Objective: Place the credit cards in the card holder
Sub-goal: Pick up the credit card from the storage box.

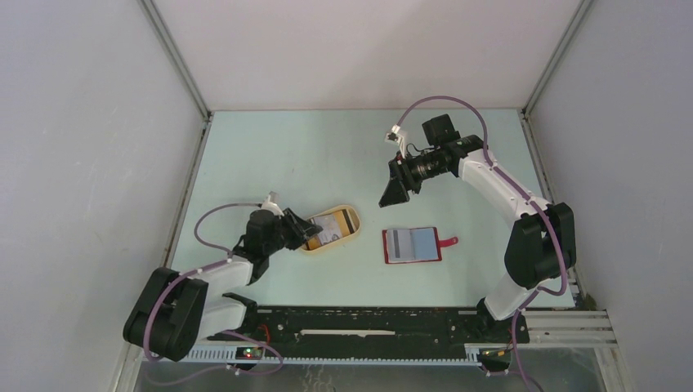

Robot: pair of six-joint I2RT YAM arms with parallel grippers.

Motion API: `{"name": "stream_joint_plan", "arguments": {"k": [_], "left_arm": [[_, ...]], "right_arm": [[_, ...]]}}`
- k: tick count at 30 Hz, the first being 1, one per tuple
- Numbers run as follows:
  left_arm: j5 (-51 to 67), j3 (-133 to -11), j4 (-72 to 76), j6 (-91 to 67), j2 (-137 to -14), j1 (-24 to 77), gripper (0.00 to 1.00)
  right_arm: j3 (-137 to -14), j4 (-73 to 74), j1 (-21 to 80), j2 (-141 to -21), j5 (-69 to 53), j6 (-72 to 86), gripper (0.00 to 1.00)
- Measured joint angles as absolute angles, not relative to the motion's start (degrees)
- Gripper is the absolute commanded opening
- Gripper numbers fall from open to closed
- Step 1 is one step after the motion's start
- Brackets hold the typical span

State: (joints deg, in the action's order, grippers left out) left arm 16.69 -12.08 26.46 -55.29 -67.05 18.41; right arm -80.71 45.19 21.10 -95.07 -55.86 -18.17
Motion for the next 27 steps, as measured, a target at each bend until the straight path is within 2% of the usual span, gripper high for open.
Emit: {"name": "stream_joint_plan", "arguments": {"k": [5, 27], "left_arm": [[17.37, -11.90, 28.80, -55.66, -69.17, 18.17, 0.37], [25.71, -11.97, 57.67, -64.36, -92.12, 17.96, 0.37]], "right_arm": [[-80.71, 45.19, 21.08, -95.07, -55.86, -18.17, 0.70], [-80.71, 45.19, 21.08, -95.07, -55.86, -18.22, 0.70]]}}
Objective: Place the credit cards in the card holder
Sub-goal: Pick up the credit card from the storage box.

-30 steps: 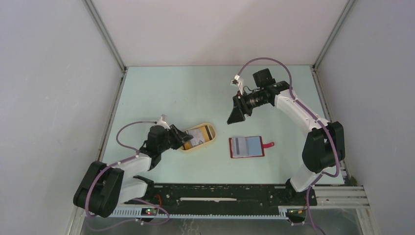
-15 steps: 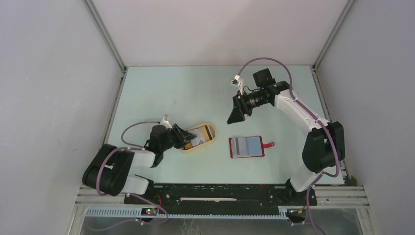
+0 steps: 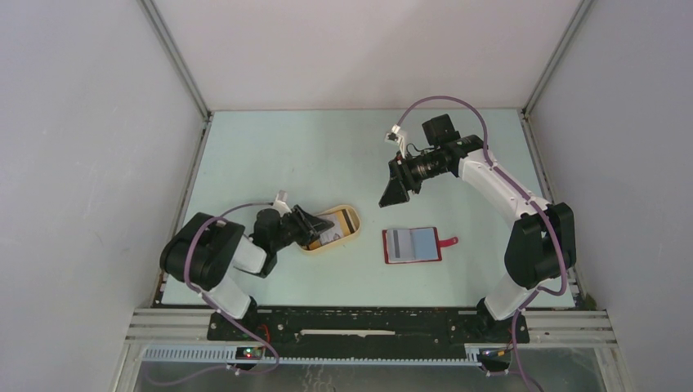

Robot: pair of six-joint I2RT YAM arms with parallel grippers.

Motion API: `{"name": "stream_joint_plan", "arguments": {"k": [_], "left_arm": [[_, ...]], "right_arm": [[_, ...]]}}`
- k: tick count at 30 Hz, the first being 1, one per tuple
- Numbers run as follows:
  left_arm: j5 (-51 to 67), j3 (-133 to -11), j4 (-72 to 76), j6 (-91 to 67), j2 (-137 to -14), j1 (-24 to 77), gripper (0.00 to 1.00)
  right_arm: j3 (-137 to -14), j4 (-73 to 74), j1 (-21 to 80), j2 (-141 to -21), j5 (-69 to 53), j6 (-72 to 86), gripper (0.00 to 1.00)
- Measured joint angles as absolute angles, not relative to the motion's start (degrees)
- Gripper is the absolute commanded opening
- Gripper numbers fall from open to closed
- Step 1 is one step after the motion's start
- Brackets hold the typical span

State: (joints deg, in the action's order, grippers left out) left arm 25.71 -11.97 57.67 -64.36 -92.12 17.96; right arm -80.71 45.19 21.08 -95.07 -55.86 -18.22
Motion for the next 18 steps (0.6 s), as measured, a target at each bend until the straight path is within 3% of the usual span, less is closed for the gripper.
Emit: {"name": "stream_joint_plan", "arguments": {"k": [11, 18], "left_arm": [[26.33, -11.22, 64.14, -67.33, -95.74, 17.91, 0.34], [26.17, -11.20, 58.15, -67.48, -91.85, 17.39, 0.35]], "right_arm": [[-80.71, 45.21, 21.08, -95.07, -55.86, -18.26, 0.70], [-80.71, 45.21, 21.08, -95.07, -55.86, -18.39, 0.70]]}}
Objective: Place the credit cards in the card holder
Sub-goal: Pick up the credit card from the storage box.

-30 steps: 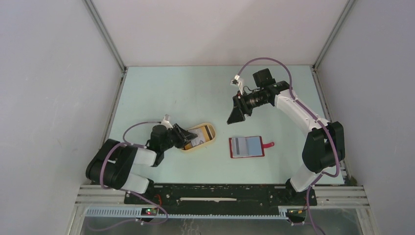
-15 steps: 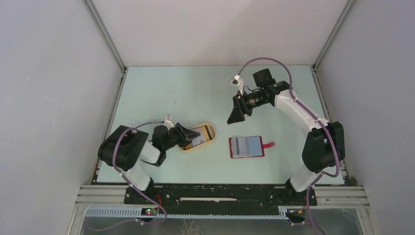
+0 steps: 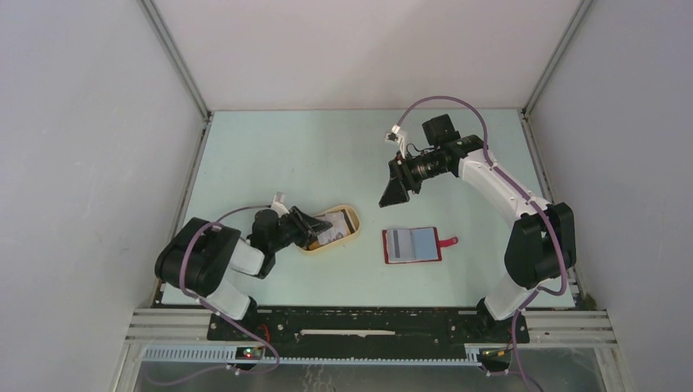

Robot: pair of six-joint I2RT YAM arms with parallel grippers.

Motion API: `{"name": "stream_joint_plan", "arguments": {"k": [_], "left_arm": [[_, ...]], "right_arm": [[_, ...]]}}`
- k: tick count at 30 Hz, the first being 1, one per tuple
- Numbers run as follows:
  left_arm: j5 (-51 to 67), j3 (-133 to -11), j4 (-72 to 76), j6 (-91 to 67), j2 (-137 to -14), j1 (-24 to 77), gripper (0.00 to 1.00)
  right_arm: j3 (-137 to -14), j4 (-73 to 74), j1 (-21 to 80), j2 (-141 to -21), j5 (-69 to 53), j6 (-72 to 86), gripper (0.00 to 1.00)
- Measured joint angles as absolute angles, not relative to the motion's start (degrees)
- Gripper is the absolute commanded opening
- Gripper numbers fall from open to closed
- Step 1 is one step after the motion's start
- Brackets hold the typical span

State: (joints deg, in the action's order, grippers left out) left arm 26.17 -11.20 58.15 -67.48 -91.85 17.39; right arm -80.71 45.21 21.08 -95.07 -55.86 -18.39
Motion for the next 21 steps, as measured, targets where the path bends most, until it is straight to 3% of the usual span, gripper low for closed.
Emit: {"name": "stream_joint_plan", "arguments": {"k": [9, 21], "left_arm": [[25.69, -11.22, 46.26, -64.86, -83.31, 17.08, 0.35], [25.69, -10.66, 42.65, -63.46, -79.53, 14.46, 0.34]], "right_arm": [[-80.71, 45.21, 21.08, -95.07, -55.86, -18.57, 0.70], [-80.71, 45.21, 21.08, -95.07, -55.86, -18.79, 0.70]]}}
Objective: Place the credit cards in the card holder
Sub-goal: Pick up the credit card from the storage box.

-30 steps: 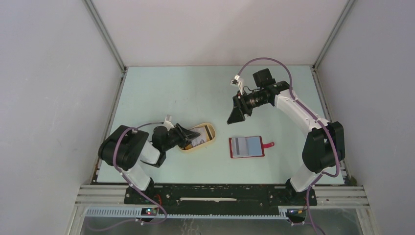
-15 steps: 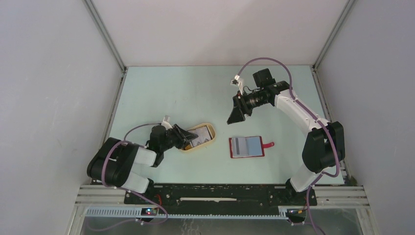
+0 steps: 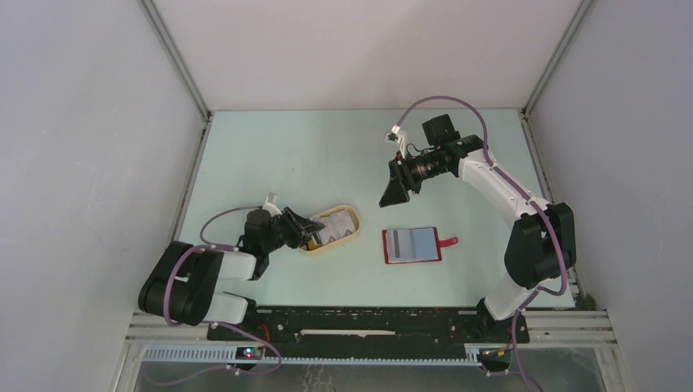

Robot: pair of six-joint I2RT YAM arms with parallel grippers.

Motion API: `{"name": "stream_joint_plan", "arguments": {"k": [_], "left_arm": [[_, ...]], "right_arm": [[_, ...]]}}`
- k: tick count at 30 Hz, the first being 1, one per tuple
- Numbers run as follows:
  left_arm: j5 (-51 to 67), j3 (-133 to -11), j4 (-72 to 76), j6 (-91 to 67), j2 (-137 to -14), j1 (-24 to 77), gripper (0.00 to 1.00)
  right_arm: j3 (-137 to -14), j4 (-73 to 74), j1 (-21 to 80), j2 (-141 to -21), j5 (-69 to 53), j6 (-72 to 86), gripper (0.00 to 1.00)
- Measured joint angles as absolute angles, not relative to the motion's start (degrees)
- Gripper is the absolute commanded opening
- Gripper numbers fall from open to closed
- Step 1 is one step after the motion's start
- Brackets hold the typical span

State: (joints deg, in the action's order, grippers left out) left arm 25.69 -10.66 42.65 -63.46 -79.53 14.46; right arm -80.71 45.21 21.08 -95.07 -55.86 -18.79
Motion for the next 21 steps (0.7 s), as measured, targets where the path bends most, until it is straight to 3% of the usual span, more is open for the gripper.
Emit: {"name": "stream_joint_plan", "arguments": {"k": [21], "left_arm": [[24.49, -10.07, 34.35, -59.66, -73.34, 12.49, 0.12]], "right_arm": [[-80.71, 45.21, 21.08, -95.07, -55.86, -18.79, 0.70]]}}
